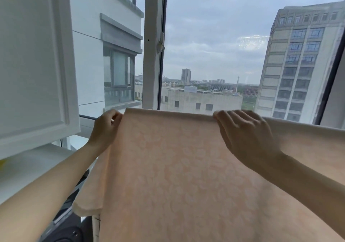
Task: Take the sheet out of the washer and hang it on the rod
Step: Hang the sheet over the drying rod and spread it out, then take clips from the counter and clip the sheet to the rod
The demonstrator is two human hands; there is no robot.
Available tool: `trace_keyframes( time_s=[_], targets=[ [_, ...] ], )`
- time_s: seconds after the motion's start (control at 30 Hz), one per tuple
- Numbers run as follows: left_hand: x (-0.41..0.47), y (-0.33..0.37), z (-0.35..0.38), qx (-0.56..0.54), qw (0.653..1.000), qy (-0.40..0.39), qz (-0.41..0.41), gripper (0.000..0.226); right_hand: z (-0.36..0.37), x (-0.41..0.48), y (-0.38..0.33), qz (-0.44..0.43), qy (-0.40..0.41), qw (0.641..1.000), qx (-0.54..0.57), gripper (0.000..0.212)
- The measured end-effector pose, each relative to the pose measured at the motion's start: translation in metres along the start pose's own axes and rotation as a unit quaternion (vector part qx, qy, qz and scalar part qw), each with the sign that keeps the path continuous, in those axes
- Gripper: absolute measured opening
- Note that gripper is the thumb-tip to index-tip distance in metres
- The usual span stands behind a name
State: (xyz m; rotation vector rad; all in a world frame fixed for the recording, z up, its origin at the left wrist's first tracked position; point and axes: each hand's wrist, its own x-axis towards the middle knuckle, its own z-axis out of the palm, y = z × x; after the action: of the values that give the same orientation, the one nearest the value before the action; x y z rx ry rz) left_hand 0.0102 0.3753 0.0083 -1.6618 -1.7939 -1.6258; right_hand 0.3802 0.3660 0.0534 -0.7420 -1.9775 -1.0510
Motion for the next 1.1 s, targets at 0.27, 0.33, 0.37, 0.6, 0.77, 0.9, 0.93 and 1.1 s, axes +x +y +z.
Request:
trace_keyframes(
  time_s=[0.27,0.33,0.37,0.6,0.77,0.9,0.93,1.1],
  targets=[
    [-0.056,-0.029,-0.003,0.074,0.986,-0.121,-0.084,0.026,0.035,-0.007,-0.040,-0.078,-0.015,0.996,0.043,0.034],
    [-0.076,-0.036,-0.010,0.077,0.980,-0.150,-0.107,0.012,0.043,-0.005,-0.055,-0.094,-0.024,0.993,0.068,0.035],
    [-0.087,-0.038,-0.017,0.081,0.977,-0.159,-0.118,0.011,0.047,-0.004,-0.064,-0.100,-0.029,0.991,0.082,0.036],
    [-0.156,-0.054,-0.068,0.164,0.955,-0.154,-0.190,0.020,0.084,-0.014,-0.147,-0.111,-0.056,0.973,0.194,0.039],
    [-0.210,-0.062,-0.116,0.244,0.931,-0.149,-0.228,0.020,0.099,-0.020,-0.219,-0.147,-0.101,0.947,0.266,0.035],
    [-0.249,-0.070,-0.158,0.285,0.913,-0.118,-0.267,0.018,0.104,-0.020,-0.278,-0.199,-0.119,0.922,0.308,0.030],
    [-0.257,-0.073,-0.169,0.292,0.908,-0.111,-0.278,0.018,0.102,-0.019,-0.294,-0.206,-0.119,0.914,0.330,0.027],
    [-0.302,-0.093,-0.220,0.314,0.887,-0.090,-0.326,0.019,0.095,-0.011,-0.375,-0.250,-0.129,0.878,0.387,0.034]
  ],
)
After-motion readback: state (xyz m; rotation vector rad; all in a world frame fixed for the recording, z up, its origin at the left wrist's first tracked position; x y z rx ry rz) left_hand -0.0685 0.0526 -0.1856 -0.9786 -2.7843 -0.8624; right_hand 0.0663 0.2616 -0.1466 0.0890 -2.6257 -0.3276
